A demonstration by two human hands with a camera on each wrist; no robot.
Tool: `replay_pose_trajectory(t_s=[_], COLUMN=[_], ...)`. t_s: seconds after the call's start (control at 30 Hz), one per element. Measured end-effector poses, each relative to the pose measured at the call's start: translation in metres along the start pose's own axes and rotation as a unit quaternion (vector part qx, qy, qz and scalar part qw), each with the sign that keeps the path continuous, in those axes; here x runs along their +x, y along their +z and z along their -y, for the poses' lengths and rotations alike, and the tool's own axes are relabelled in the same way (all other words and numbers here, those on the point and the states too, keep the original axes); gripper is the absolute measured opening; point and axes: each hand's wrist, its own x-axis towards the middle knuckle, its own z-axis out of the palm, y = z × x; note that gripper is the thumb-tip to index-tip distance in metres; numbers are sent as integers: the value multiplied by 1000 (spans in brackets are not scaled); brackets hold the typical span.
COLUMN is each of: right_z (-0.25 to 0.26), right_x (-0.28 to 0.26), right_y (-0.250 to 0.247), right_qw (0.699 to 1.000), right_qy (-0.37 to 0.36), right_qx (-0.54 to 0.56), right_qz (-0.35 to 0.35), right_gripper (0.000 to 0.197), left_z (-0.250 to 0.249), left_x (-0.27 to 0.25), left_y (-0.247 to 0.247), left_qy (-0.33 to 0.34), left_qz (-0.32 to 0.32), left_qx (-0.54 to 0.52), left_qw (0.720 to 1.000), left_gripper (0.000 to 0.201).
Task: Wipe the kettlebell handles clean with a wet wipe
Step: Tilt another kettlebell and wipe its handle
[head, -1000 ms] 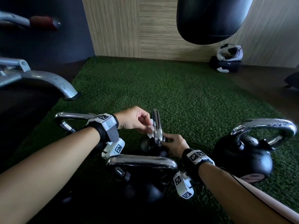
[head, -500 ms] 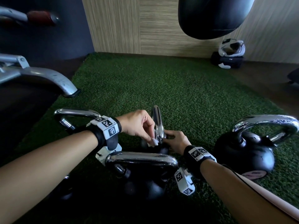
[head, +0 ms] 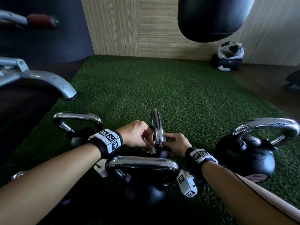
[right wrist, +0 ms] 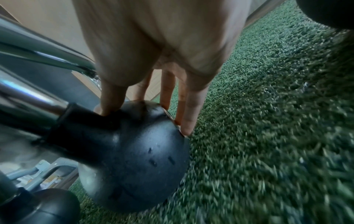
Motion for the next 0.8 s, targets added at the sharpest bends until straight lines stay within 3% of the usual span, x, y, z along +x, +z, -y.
replay_pose_trajectory(t_s=[0.03, 0.1, 0.2, 0.3, 0.37, 0.5, 0.63, 0.73, 0.8], right_z=[6, 25, 52, 88, 118, 153, 158, 149, 139], right_x=[-2, -4, -1, -1, -7, -16, -17, -15, -13], right_y=[-7, -25, -52, -62, -64, -60, -48, -46, -46], right_qw=[999, 996, 998, 986, 976, 967, 954, 953, 957], right_qy=[-7, -20, -62, -136, -182, -221, -226, -224, -211], right_qx=[-17, -53, -11, 95, 116, 126, 191, 196, 186], right_qz=[29, 73, 6, -29, -16, 23, -33, -60, -67], right_gripper=[76, 37, 11, 17, 29, 39, 43, 37, 32], left_z=[1, 2, 12, 20, 15, -7, -15, -15, -14], left_x=[-1, -3, -3, -4, -3, 3, 7, 5, 3], left_y=[-2, -10, -31, -57, -72, -85, -79, -77, -79], left_qy=[-1, -4, -44, -89, -81, -68, -66, -60, -65], left_qz=[10, 17, -50, -141, -157, -156, -161, -123, -76], left_qx=[-9, -31, -43, -142, -256, -372, -433, -470, -450], left_qw=[1000, 999, 997, 976, 950, 913, 884, 872, 887], left_gripper=[28, 22, 36, 50, 48, 32, 12, 23, 29])
